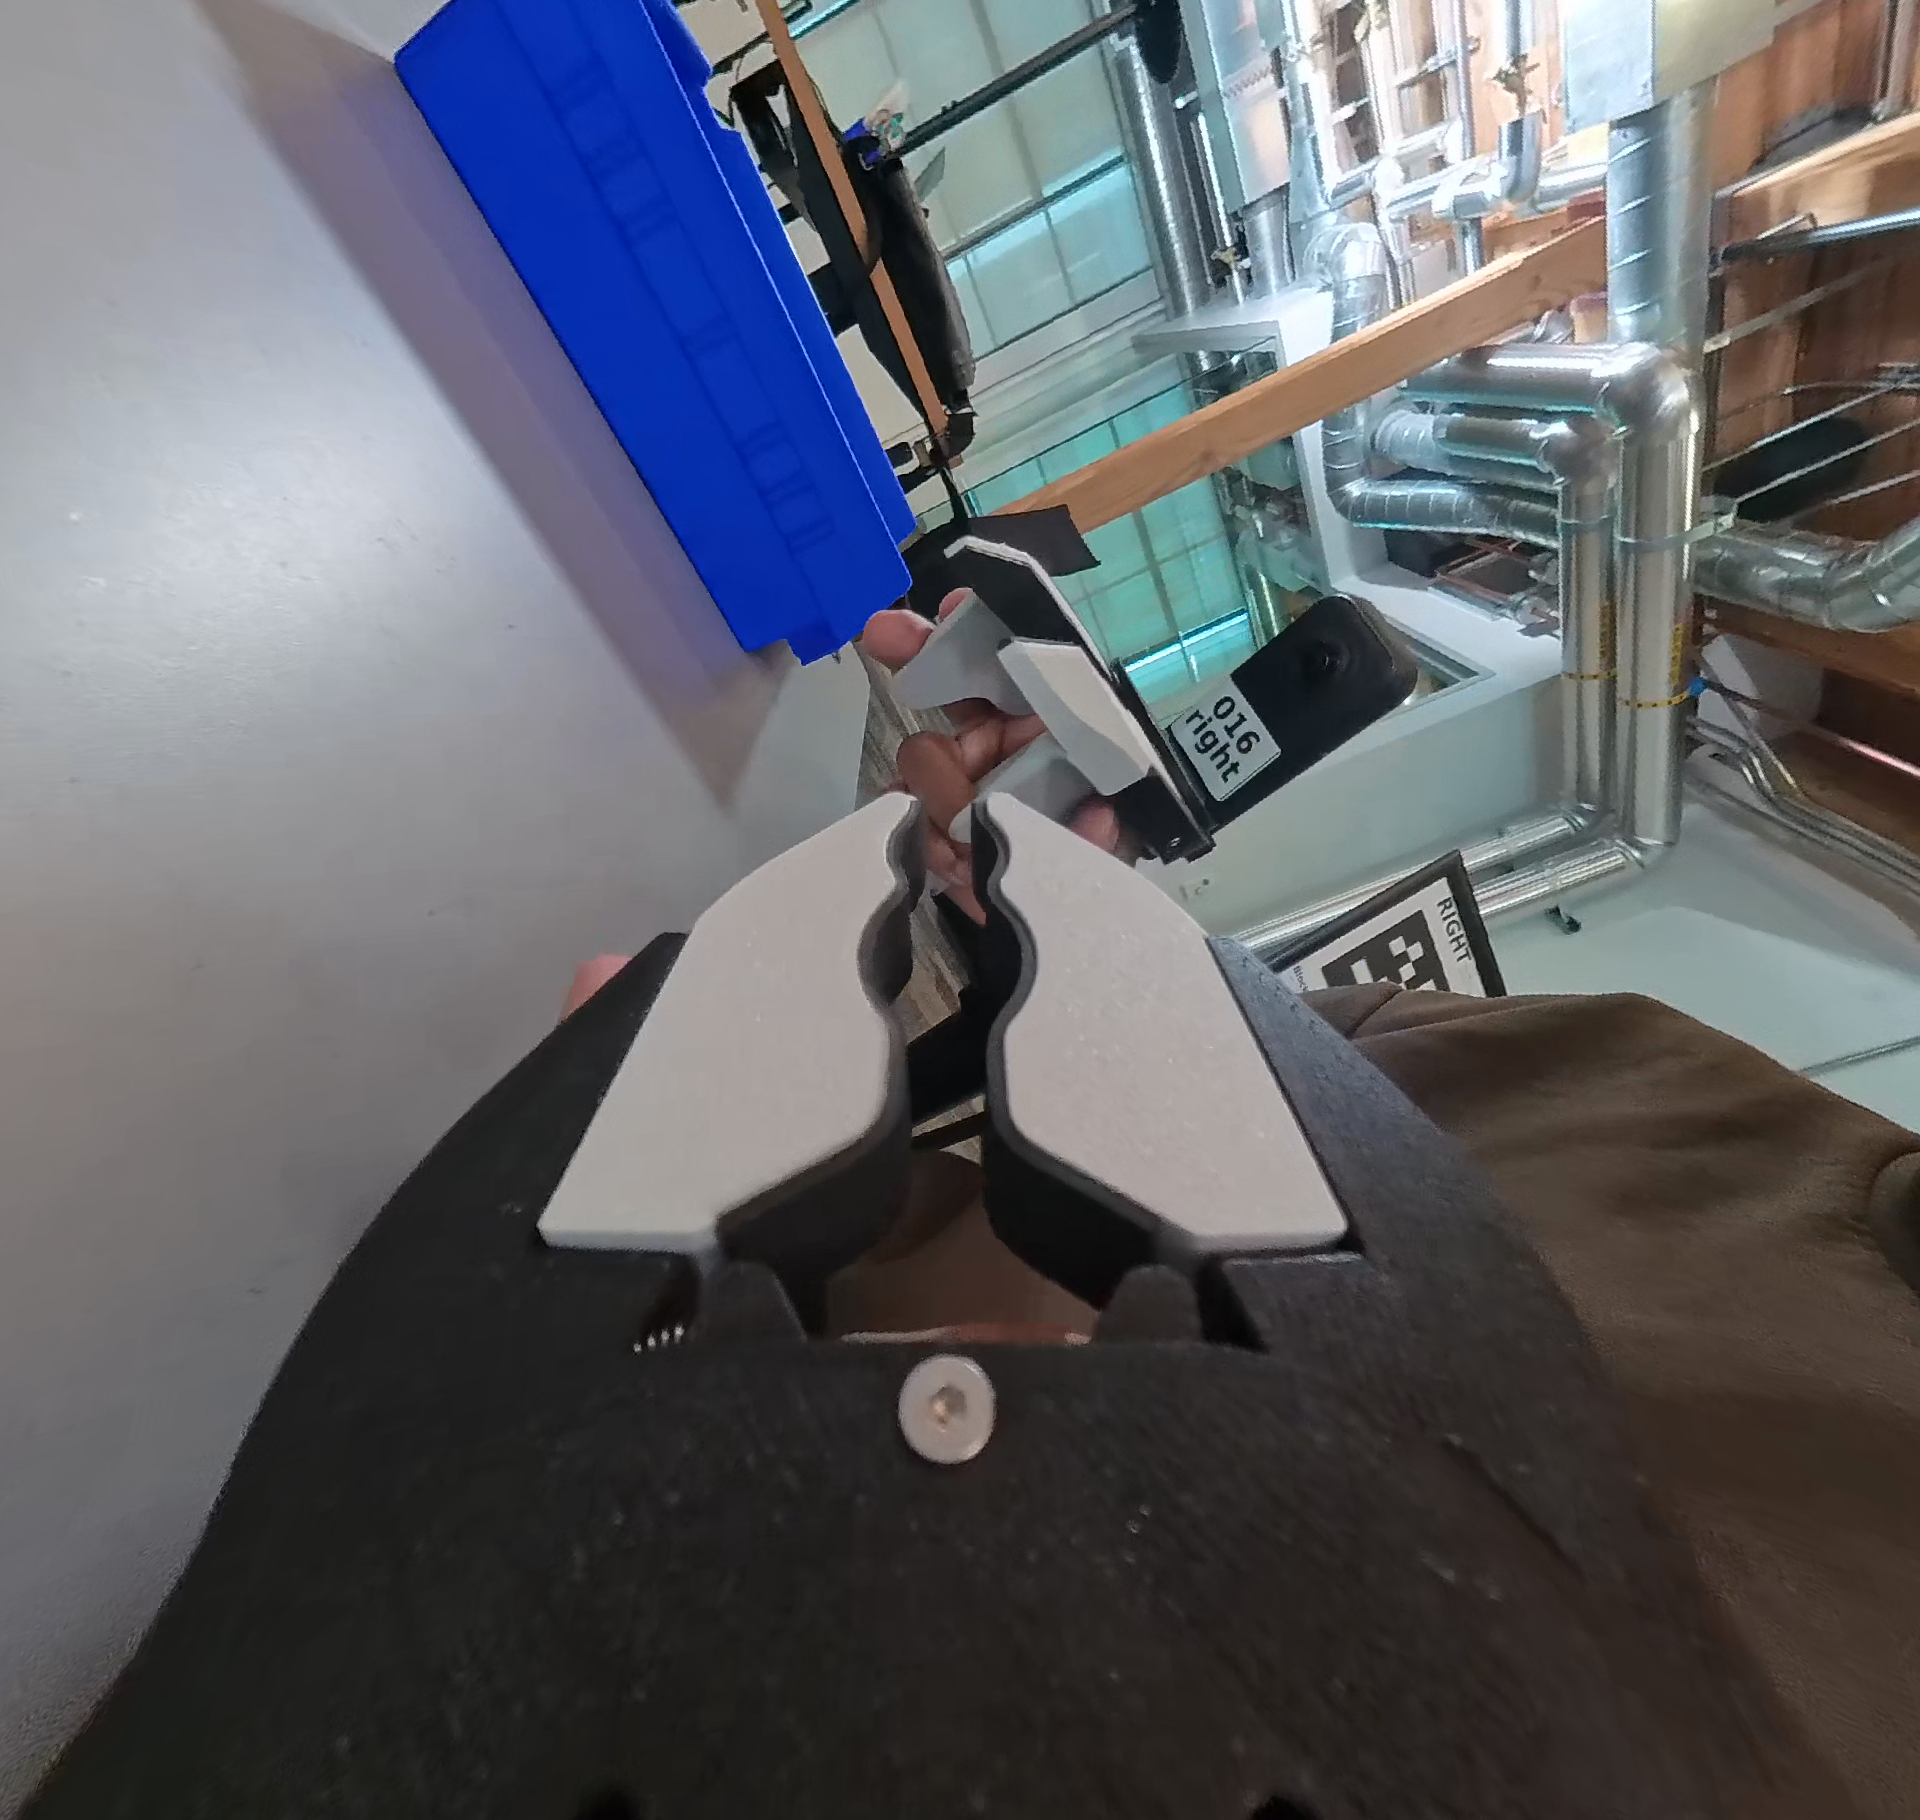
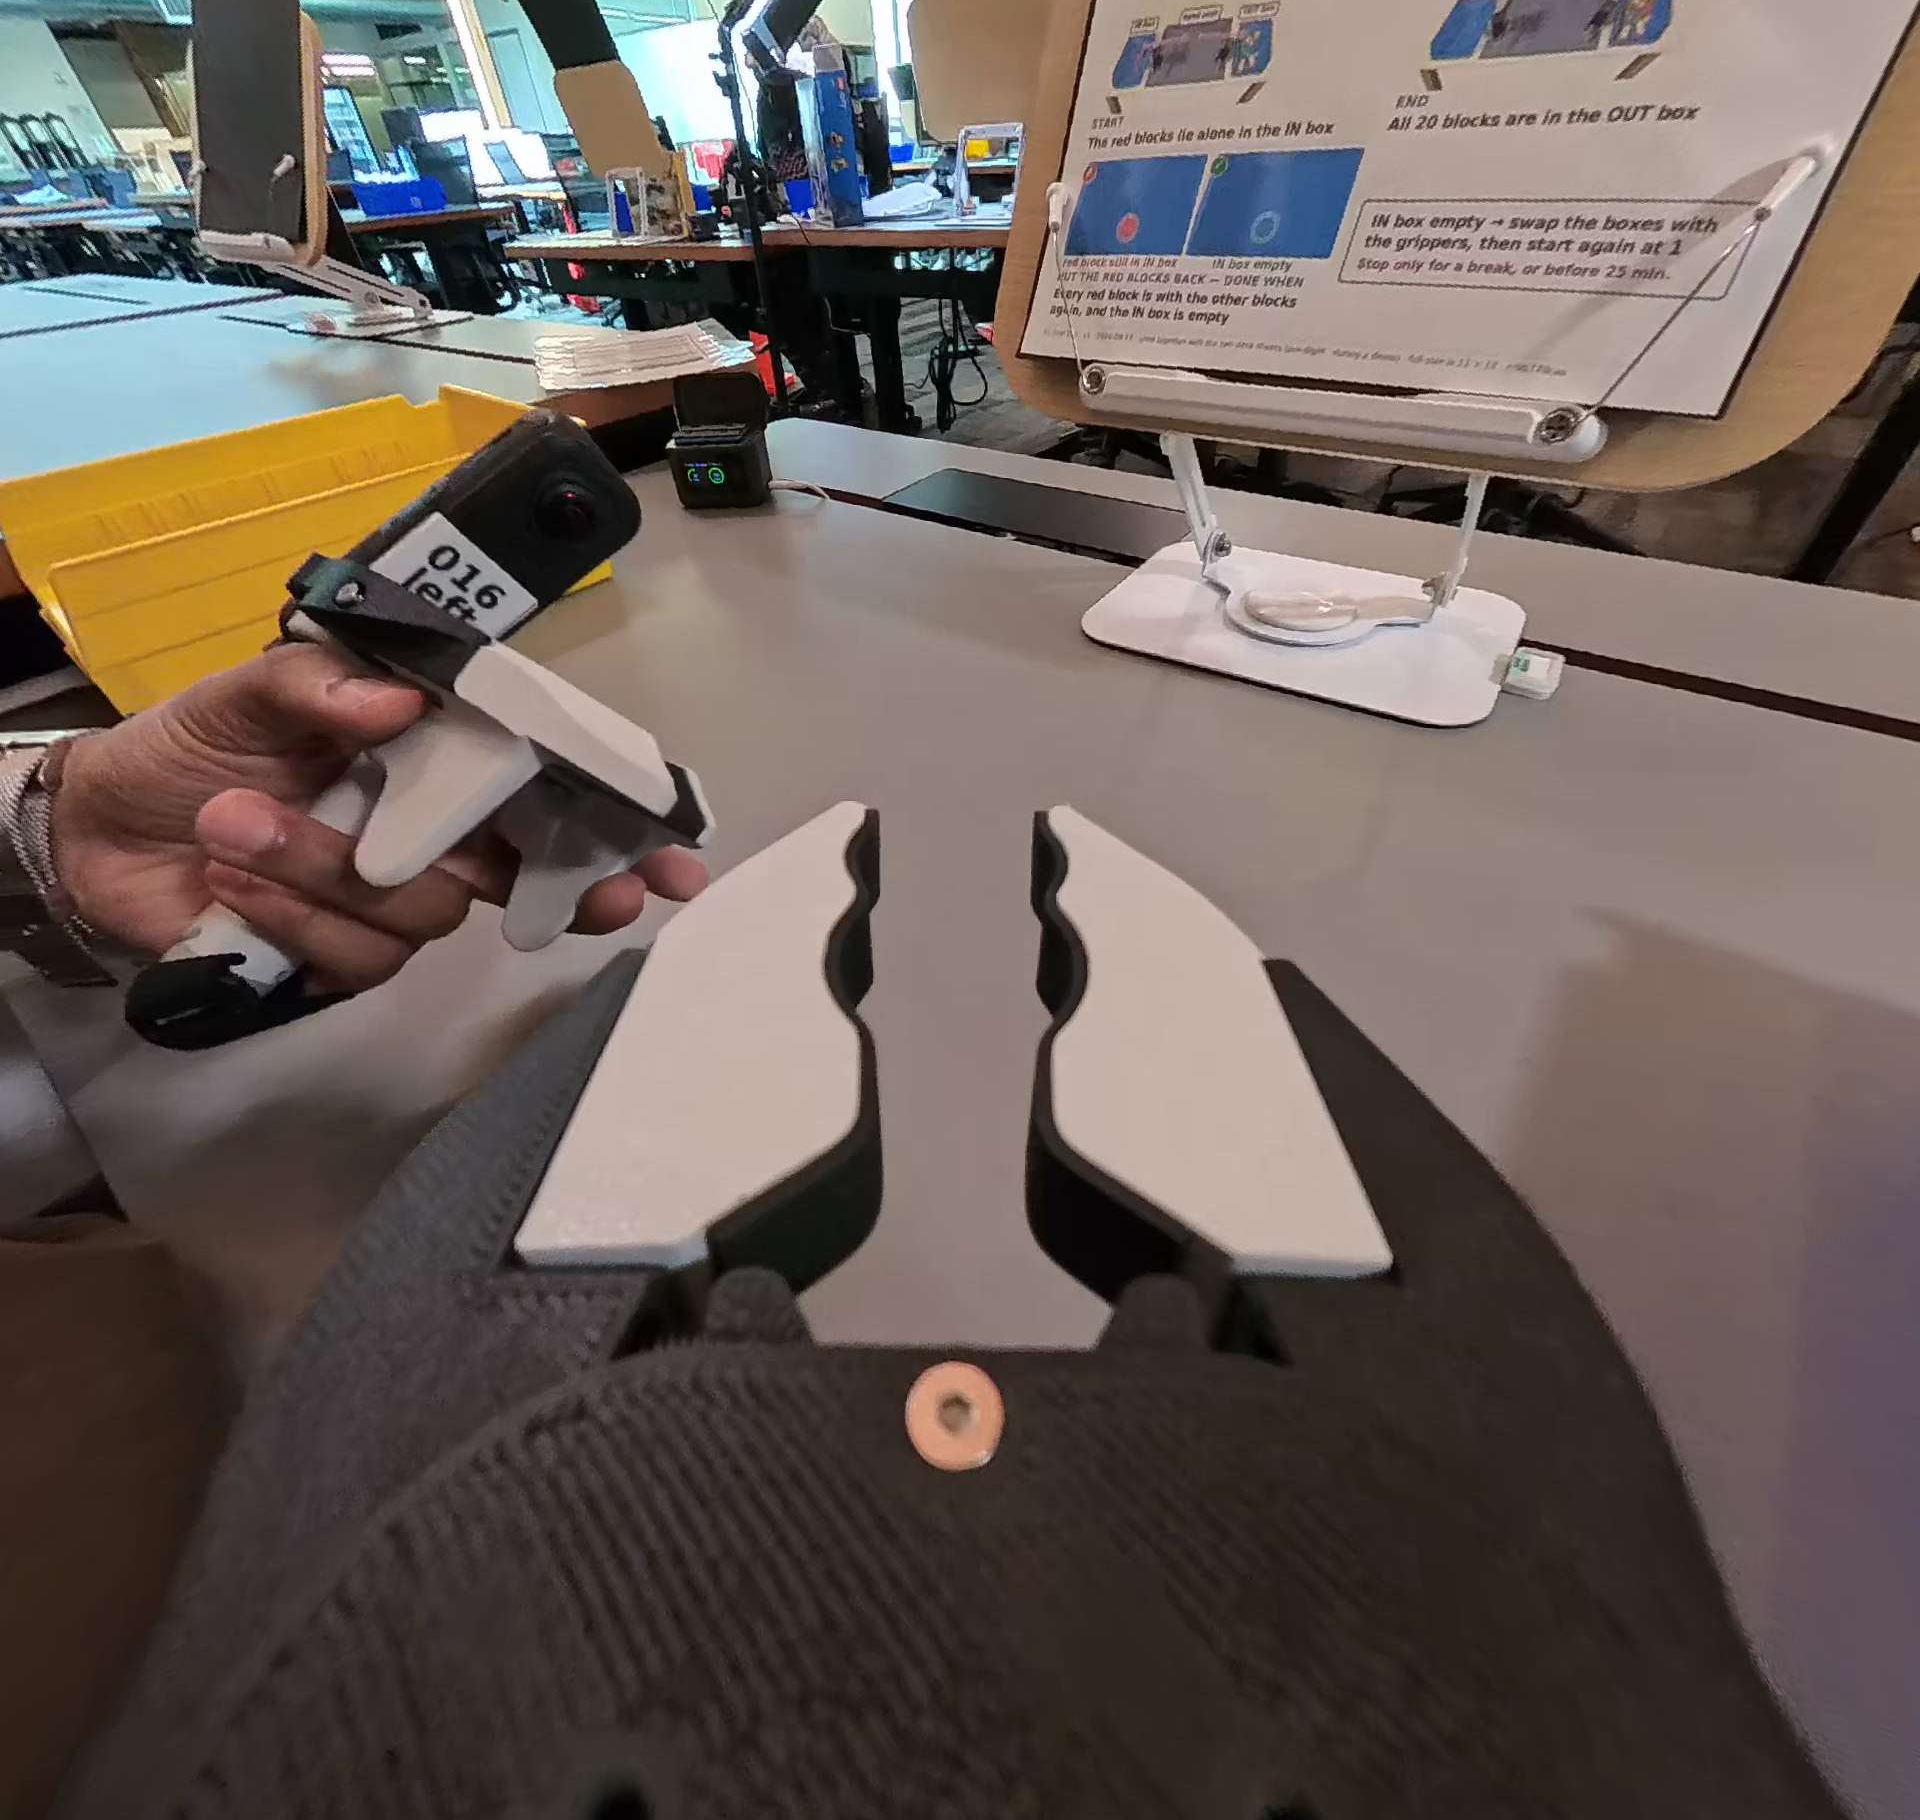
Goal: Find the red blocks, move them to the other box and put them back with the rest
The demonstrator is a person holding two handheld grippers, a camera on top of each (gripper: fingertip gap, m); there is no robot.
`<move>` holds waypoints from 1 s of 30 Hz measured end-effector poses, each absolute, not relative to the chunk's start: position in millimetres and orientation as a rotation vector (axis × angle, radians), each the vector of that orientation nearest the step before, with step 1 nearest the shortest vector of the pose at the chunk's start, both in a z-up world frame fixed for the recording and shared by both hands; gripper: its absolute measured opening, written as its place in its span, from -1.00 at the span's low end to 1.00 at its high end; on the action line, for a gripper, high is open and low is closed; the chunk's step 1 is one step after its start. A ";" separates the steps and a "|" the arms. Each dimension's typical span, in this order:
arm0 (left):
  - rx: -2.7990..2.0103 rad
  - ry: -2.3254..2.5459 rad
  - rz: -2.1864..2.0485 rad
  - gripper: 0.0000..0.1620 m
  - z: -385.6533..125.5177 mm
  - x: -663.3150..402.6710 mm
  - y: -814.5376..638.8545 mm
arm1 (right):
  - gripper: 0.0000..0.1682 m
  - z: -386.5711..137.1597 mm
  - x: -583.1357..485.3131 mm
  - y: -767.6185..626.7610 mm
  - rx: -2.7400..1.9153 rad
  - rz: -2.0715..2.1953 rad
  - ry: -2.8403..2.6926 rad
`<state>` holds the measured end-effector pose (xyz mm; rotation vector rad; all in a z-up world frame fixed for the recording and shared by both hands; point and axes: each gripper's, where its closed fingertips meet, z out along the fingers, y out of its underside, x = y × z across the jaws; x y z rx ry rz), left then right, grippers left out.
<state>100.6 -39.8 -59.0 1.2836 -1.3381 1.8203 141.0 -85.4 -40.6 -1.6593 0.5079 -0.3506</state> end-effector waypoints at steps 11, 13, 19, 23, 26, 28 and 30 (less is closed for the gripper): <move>1.303 -1.324 1.811 -1.00 -60.1 102.4 -37.4 | -0.66 -42.6 133.9 -79.0 -1.689 -0.373 0.460; 1.302 -1.310 1.805 -1.00 -59.3 102.5 -37.2 | -0.66 -42.0 132.7 -77.9 -1.687 -0.368 0.458; 1.349 -1.373 1.842 -1.00 -62.9 106.5 -33.8 | -0.66 -42.5 131.8 -76.6 -1.687 -0.355 0.461; 1.386 -1.429 1.863 -1.00 -65.1 108.7 -31.7 | -0.66 -43.0 132.0 -76.5 -1.686 -0.344 0.467; 1.405 -1.453 1.872 -1.00 -66.3 109.5 -30.6 | -0.66 -43.4 132.5 -76.4 -1.687 -0.341 0.470; 1.432 -1.476 1.876 -1.00 -68.4 111.1 -28.9 | -0.66 -43.9 132.7 -76.5 -1.688 -0.337 0.472; 1.483 -1.554 1.889 -1.00 -72.4 115.5 -24.1 | -0.66 -45.2 132.9 -76.3 -1.693 -0.333 0.473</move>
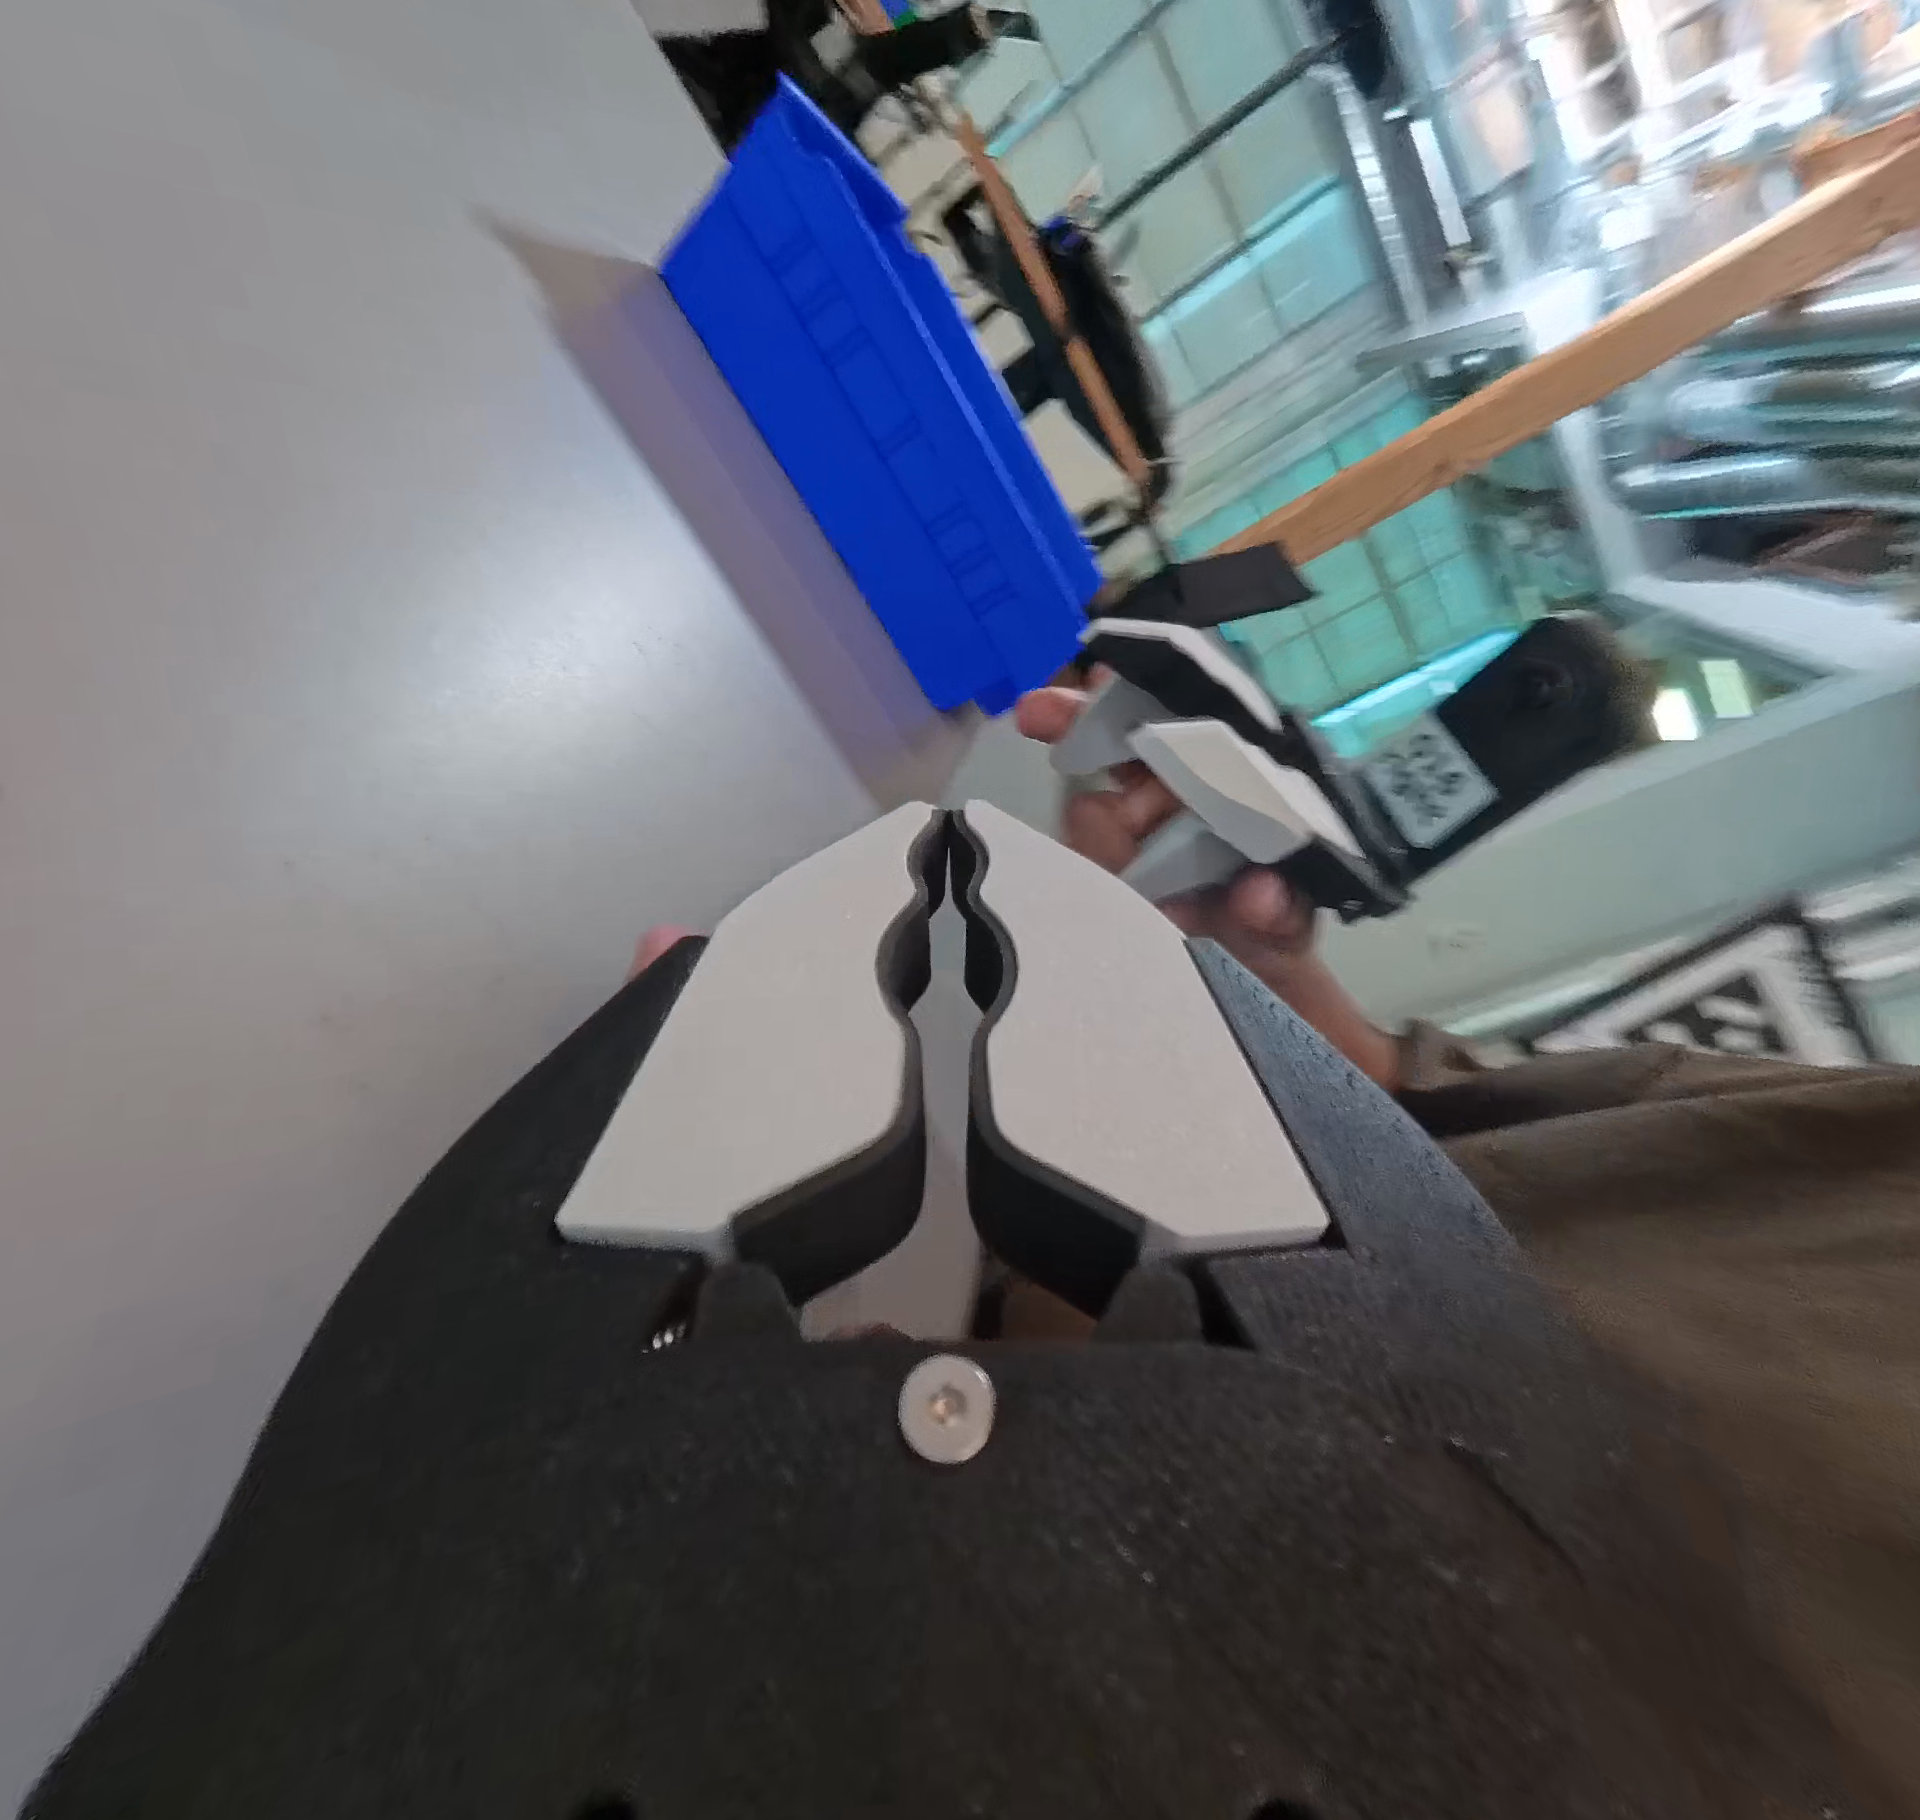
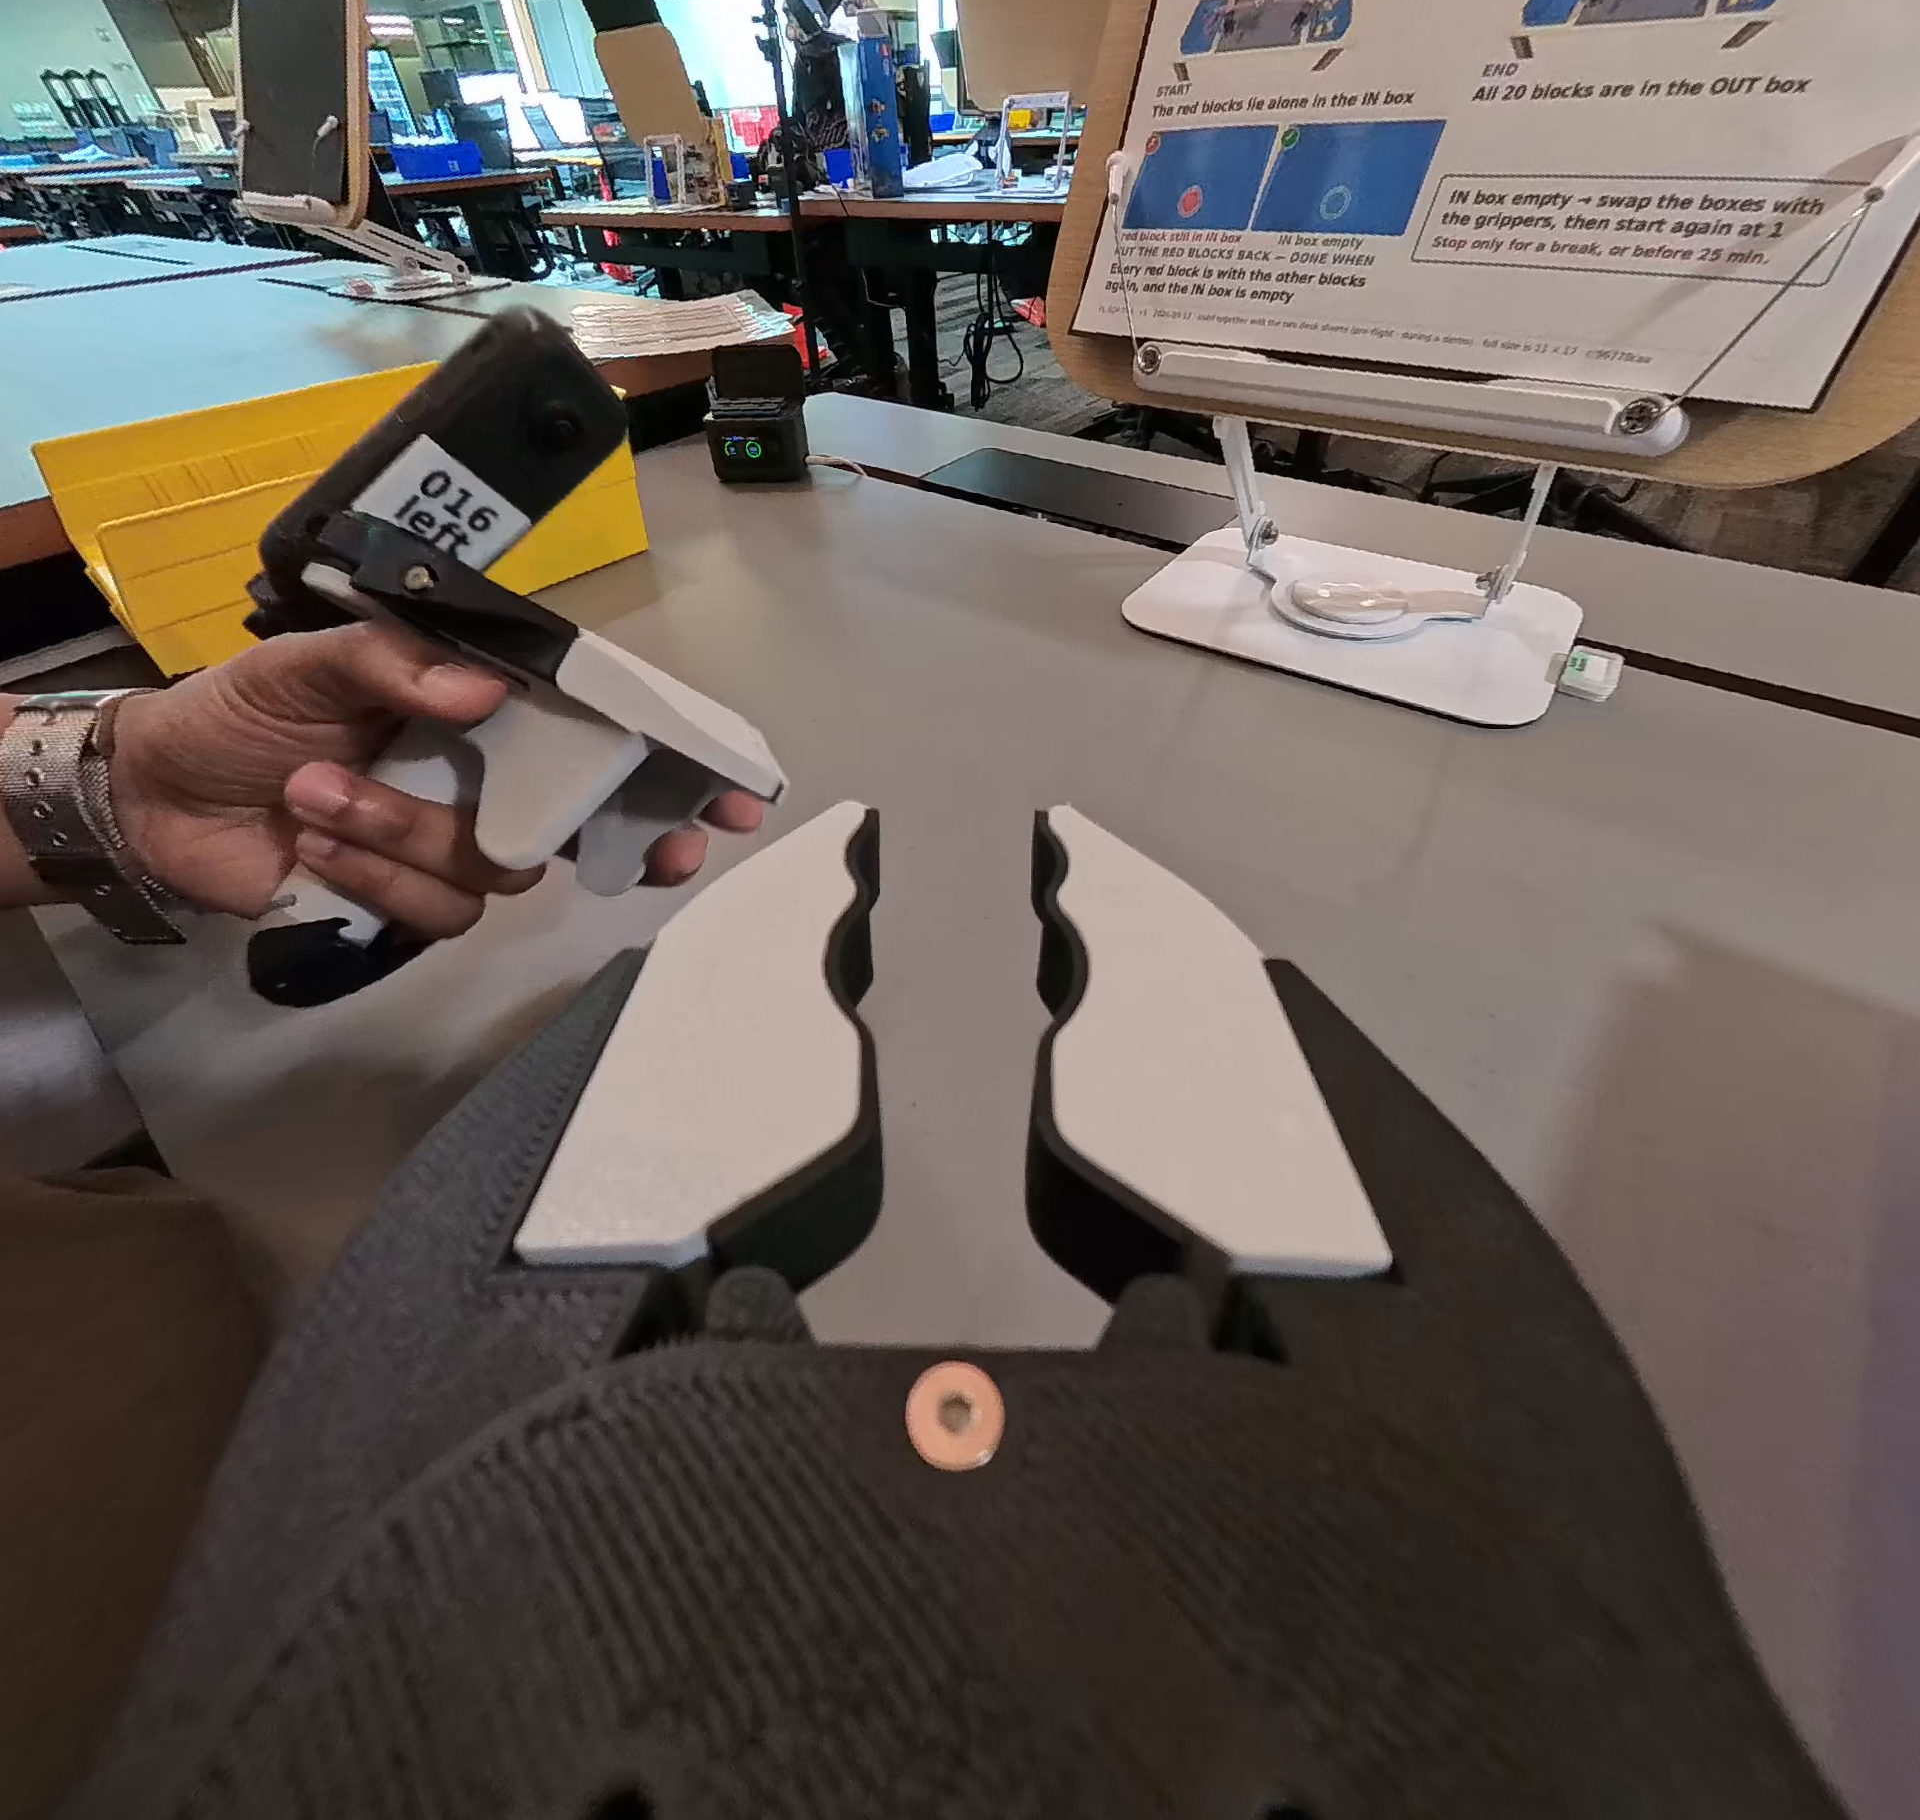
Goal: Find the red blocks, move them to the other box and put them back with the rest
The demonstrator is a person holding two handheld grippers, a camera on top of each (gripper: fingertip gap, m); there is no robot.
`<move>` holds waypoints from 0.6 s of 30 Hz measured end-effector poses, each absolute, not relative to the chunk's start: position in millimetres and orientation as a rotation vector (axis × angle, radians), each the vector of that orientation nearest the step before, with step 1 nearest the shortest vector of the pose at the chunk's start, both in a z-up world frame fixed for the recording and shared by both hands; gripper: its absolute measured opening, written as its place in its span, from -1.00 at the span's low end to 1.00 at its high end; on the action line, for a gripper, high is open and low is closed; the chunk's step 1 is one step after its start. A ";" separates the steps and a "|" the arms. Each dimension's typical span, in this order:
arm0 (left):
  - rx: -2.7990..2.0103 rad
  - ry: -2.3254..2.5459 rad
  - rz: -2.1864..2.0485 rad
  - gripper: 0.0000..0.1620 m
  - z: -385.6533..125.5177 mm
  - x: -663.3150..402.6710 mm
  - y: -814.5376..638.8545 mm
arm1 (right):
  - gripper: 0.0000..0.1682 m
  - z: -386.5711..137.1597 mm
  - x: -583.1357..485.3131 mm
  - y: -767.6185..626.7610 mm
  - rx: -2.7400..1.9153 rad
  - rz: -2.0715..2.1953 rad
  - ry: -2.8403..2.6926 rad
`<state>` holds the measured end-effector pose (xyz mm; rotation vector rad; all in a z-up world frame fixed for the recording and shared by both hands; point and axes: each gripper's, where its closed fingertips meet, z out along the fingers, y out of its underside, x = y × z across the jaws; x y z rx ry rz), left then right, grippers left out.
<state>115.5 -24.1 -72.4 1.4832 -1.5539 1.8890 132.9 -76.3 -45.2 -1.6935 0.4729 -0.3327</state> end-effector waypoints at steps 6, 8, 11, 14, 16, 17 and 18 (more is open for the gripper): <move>2.009 -2.331 2.075 -1.00 -74.9 161.0 55.8 | -0.66 -50.5 133.4 -76.5 -1.718 -0.319 0.475; 2.066 -2.400 2.045 -1.00 -75.8 161.5 67.3 | -0.66 -50.8 133.1 -77.1 -1.718 -0.315 0.476; 2.180 -2.304 1.977 -1.00 -82.9 161.2 77.3 | -0.66 -51.1 132.5 -77.5 -1.721 -0.314 0.475; 2.192 -2.284 1.983 -1.00 -82.3 162.9 81.2 | -0.66 -51.7 131.8 -77.4 -1.726 -0.317 0.471; 2.208 -2.329 1.963 -1.00 -83.4 163.6 83.8 | -0.66 -51.9 131.7 -77.2 -1.730 -0.324 0.467; 2.202 -2.347 1.955 -1.00 -84.0 163.5 82.9 | -0.66 -52.3 131.7 -77.1 -1.732 -0.328 0.465; 2.194 -2.360 1.950 -1.00 -84.2 163.1 81.6 | -0.66 -52.9 131.9 -77.0 -1.736 -0.332 0.463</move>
